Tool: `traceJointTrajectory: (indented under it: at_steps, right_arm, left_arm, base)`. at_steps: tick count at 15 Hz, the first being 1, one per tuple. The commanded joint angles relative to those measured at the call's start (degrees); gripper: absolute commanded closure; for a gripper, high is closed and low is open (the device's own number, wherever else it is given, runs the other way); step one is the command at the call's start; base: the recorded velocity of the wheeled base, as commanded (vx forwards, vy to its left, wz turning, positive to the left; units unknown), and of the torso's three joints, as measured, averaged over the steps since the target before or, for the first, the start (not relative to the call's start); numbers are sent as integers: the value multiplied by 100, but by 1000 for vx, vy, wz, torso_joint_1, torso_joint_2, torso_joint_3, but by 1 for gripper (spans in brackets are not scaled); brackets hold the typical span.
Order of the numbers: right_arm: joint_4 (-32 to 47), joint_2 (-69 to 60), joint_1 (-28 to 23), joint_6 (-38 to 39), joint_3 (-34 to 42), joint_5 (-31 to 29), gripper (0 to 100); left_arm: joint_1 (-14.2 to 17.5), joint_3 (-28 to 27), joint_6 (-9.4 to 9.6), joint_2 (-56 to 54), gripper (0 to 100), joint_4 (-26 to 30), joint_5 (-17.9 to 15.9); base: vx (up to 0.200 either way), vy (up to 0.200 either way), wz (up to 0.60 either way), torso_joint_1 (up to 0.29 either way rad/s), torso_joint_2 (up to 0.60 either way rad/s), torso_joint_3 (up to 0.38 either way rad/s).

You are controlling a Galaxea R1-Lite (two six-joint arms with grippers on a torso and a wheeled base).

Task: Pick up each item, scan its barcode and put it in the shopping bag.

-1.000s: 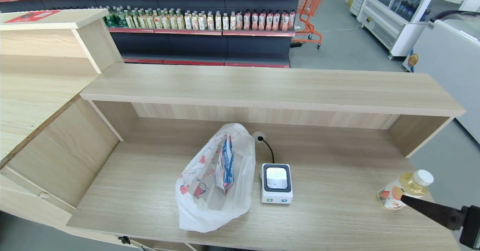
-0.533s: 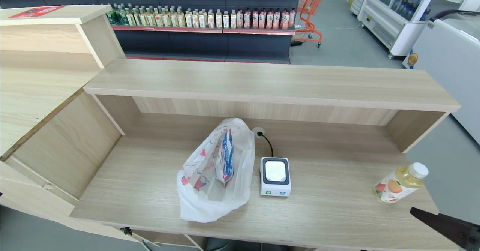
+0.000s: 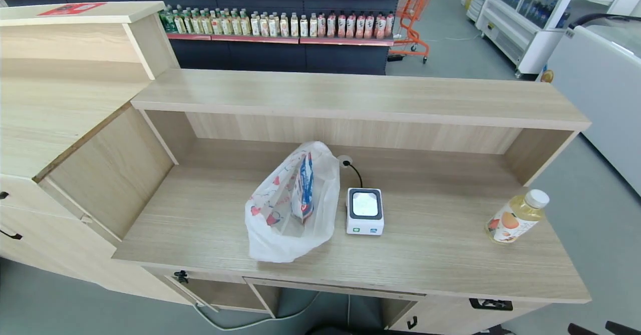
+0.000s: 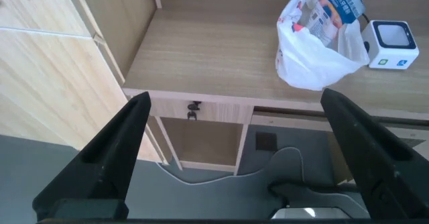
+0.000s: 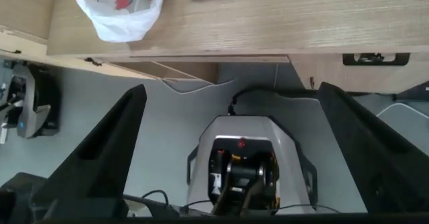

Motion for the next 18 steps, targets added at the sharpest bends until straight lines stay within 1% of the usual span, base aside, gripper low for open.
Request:
traceJointTrajectory:
  at_steps: [1,5,7,9,12,15,16,18]
  right_arm:
    - [130,-439,-71,-4,-12,-5,0]
    - [148,-237,-800,-294,-161,-348,0]
    - [148,-210,-1037,-496,-390,-409,0]
    - [156,-166,-1037,-505,-531,-409,0]
    - [156,-70,-1046,-505,-539,-427,0]
    - [156,-8,-1046,-566,-487,-673,0]
    - [156,9,-1046,-566,-478,-673,0]
    - [156,45,-1046,-566,-478,-664,0]
  left_arm:
    - [-2,0,-3,9,0,-1,-5]
    - [-2,0,-3,9,0,-1,4]
    - [-2,0,-3,9,0,-1,4]
    - [7,0,-3,9,0,-1,4]
    - [7,0,-3,9,0,-1,4]
    - [-2,0,-3,9,0,-1,-5]
    - [-2,0,-3,0,0,-1,4]
    - [-2,0,-12,0,0,-1,4]
  base:
    - [0,-200,0,17,2,-2]
    - [0,-200,0,6,2,2]
    - [0,-200,0,2,2,0]
    - [0,-200,0,5,2,2]
    - [0,-200,0,1,4,1]
    - [0,-200,0,-1,1,2]
    - [0,-200,0,2,2,-2]
    - [0,0,0,0,0,0]
